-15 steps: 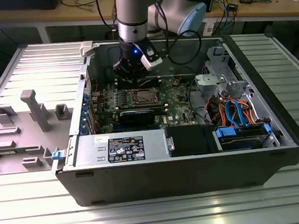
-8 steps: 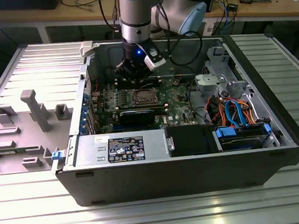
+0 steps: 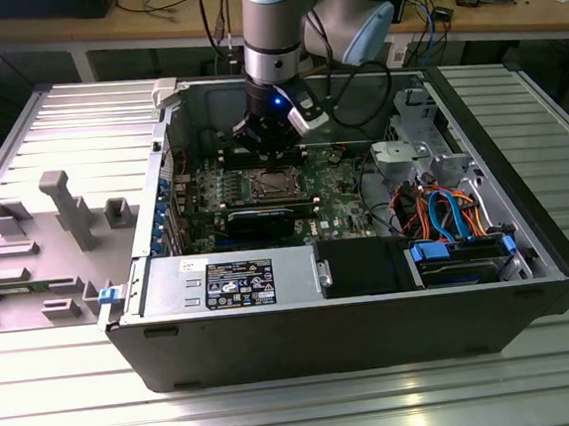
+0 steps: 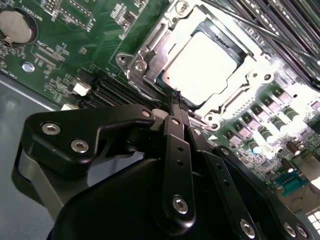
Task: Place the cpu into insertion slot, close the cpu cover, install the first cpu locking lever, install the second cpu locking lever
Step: 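Install the first cpu locking lever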
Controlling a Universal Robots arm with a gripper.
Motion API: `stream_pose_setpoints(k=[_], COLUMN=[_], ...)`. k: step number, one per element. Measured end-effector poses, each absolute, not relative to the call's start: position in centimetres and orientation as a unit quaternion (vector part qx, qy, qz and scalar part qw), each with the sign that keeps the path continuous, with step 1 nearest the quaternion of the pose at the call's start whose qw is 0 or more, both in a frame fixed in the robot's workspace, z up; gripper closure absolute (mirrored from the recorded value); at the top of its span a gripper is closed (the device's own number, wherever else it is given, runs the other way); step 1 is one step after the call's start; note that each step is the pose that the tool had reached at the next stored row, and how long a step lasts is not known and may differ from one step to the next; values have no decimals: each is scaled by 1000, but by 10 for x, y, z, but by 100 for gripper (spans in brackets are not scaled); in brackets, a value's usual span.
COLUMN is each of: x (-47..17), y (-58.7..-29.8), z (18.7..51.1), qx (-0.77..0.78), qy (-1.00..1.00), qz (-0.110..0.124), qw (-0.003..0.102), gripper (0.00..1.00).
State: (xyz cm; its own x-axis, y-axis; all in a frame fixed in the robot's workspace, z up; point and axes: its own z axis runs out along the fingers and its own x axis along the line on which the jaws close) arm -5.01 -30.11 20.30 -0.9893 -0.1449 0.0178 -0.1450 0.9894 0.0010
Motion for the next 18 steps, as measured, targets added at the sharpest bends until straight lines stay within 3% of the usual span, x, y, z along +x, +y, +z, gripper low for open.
stream_pose_setpoints(k=[18], x=[-27], y=[-298], z=[202], qx=[94], qy=[-995], qz=[0], qw=[9], gripper=[89])
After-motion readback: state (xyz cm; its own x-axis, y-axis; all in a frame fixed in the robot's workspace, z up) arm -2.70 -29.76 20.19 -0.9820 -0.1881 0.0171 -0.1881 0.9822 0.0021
